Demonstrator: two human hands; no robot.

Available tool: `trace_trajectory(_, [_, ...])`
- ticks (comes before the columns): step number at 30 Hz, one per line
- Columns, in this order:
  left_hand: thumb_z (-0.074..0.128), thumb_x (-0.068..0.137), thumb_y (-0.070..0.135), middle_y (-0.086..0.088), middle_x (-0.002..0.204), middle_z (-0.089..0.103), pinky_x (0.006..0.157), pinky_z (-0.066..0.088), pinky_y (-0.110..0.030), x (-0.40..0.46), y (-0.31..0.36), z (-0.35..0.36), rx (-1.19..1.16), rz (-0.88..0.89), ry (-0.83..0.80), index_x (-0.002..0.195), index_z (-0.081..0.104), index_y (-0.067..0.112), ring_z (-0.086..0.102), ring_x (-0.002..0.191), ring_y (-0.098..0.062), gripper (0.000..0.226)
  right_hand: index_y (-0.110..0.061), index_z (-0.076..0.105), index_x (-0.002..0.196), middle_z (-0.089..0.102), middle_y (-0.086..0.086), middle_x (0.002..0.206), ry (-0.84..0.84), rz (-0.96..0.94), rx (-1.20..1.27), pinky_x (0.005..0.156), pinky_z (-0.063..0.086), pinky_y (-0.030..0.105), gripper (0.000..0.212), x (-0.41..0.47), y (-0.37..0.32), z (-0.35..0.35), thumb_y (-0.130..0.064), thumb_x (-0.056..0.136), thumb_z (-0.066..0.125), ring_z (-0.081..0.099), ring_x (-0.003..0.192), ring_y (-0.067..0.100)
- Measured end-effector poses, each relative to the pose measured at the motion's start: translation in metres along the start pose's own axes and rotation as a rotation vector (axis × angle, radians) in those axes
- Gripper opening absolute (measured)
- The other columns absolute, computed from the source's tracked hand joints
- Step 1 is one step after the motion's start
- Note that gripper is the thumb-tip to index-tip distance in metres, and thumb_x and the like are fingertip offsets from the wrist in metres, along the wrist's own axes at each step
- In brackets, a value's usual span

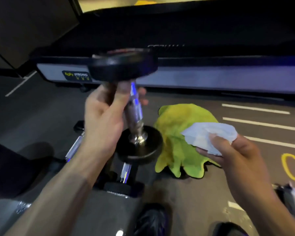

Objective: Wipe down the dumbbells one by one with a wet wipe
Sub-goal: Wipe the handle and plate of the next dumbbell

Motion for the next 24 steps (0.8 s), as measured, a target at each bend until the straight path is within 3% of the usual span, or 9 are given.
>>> trace_trajectory(3, [0.059, 0.092, 0.032, -0.004, 0.086, 0.079, 0.061, 0.06, -0.031, 0.028, 0.004, 0.047, -0.114, 0.044, -0.068, 0.104, 0.065, 0.011, 0.076, 0.073, -0.019, 0.025, -0.024, 0.083, 0.091, 0.081, 0.004, 0.095, 0.086, -0.036, -0.016, 0.086, 0.062, 0.034, 0.034, 0.012, -0.009, -0.021, -0.007, 0.1, 0.055, 0.076, 0.097, 0.023])
trace_trajectory(9, [0.061, 0.099, 0.018, -0.007, 0.091, 0.079, 0.072, 0.061, -0.03, 0.036, -0.033, 0.091, -0.158, -0.017, -0.094, 0.108, 0.066, 0.011, 0.078, 0.08, -0.025, 0.013, -0.023, 0.083, 0.086, 0.08, 0.006, 0.088, 0.196, -0.036, 0.002, 0.072, 0.061, 0.024, 0.037, 0.027, -0.014, -0.046, -0.002, 0.098, 0.055, 0.077, 0.086, 0.024])
trace_trajectory(13, [0.062, 0.098, 0.015, -0.008, 0.091, 0.08, 0.078, 0.063, -0.034, 0.043, -0.038, 0.1, -0.134, -0.048, -0.15, 0.12, 0.062, 0.0, 0.078, 0.083, -0.027, 0.027, -0.024, 0.082, 0.082, 0.08, 0.001, 0.082, 0.173, -0.058, -0.049, 0.072, 0.06, 0.021, 0.039, 0.029, -0.024, -0.052, 0.002, 0.094, 0.056, 0.074, 0.08, 0.016])
trace_trajectory(17, [0.069, 0.086, 0.015, -0.011, 0.095, 0.08, 0.087, 0.064, -0.045, 0.045, -0.032, 0.1, -0.161, -0.034, -0.224, 0.135, 0.049, -0.01, 0.078, 0.095, -0.03, 0.058, -0.021, 0.081, 0.089, 0.08, 0.006, 0.09, 0.043, -0.094, -0.085, 0.083, 0.058, 0.036, 0.04, 0.036, -0.043, -0.046, 0.007, 0.091, 0.053, 0.076, 0.089, 0.023])
trace_trajectory(20, [0.074, 0.09, 0.005, -0.01, 0.107, 0.078, 0.089, 0.061, -0.058, 0.047, -0.032, 0.096, -0.114, 0.004, -0.253, 0.142, 0.039, 0.0, 0.076, 0.102, -0.034, 0.063, -0.017, 0.081, 0.09, 0.08, 0.011, 0.095, -0.153, -0.118, -0.002, 0.082, 0.06, 0.036, 0.042, 0.04, -0.066, -0.031, 0.011, 0.085, 0.05, 0.076, 0.092, 0.027])
trace_trajectory(22, [0.074, 0.09, 0.006, -0.013, 0.126, 0.07, 0.091, 0.061, -0.056, 0.049, -0.029, 0.093, -0.053, 0.057, -0.269, 0.147, 0.034, 0.021, 0.072, 0.112, -0.032, 0.071, -0.017, 0.082, 0.088, 0.079, 0.011, 0.095, -0.314, -0.131, 0.037, 0.076, 0.061, 0.031, 0.036, 0.04, -0.08, -0.015, 0.007, 0.077, 0.058, 0.076, 0.089, 0.026])
trace_trajectory(24, [0.076, 0.09, 0.005, -0.001, 0.132, 0.062, 0.094, 0.06, -0.037, 0.05, -0.022, 0.09, 0.063, 0.144, -0.276, 0.149, 0.031, 0.024, 0.069, 0.113, -0.015, 0.077, -0.014, 0.08, 0.089, 0.079, 0.01, 0.095, -0.448, -0.14, -0.041, 0.073, 0.06, 0.031, 0.031, 0.042, -0.085, 0.001, 0.005, 0.078, 0.058, 0.075, 0.086, 0.025])
Point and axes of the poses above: each hand's wrist, its own x-axis towards the middle knuckle, its own z-axis out of the palm, y = z × x, the point moved 6 cm from there along x, towards the middle knuckle
